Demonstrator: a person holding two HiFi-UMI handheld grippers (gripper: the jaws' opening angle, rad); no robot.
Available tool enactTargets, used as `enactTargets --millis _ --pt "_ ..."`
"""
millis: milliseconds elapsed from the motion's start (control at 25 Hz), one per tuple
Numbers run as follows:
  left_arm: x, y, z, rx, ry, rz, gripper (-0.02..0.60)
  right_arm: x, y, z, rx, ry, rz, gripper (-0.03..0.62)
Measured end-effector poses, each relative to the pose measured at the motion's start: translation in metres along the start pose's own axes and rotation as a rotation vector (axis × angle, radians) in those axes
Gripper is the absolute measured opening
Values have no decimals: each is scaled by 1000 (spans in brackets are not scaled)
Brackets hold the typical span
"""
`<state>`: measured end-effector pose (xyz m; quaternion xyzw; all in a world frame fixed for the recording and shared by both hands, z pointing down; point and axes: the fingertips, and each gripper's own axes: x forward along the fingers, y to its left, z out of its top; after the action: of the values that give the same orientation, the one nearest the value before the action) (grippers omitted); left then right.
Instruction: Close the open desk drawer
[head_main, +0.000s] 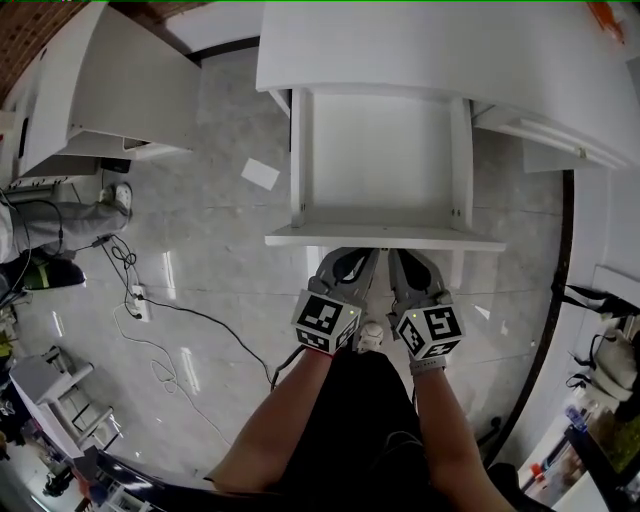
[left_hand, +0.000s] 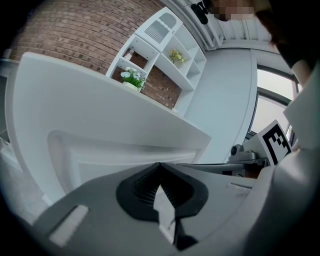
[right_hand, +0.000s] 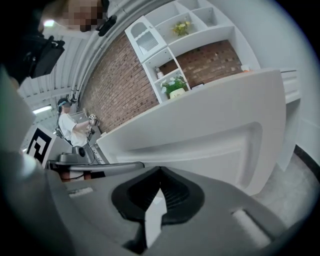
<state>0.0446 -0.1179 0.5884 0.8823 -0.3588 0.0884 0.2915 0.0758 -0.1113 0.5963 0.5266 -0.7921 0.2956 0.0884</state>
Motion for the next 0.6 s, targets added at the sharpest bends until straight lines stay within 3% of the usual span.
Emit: enactTargets --millis 600 --pt "27 15 10 12 53 -80 2 32 -11 20 42 -30 -57 0"
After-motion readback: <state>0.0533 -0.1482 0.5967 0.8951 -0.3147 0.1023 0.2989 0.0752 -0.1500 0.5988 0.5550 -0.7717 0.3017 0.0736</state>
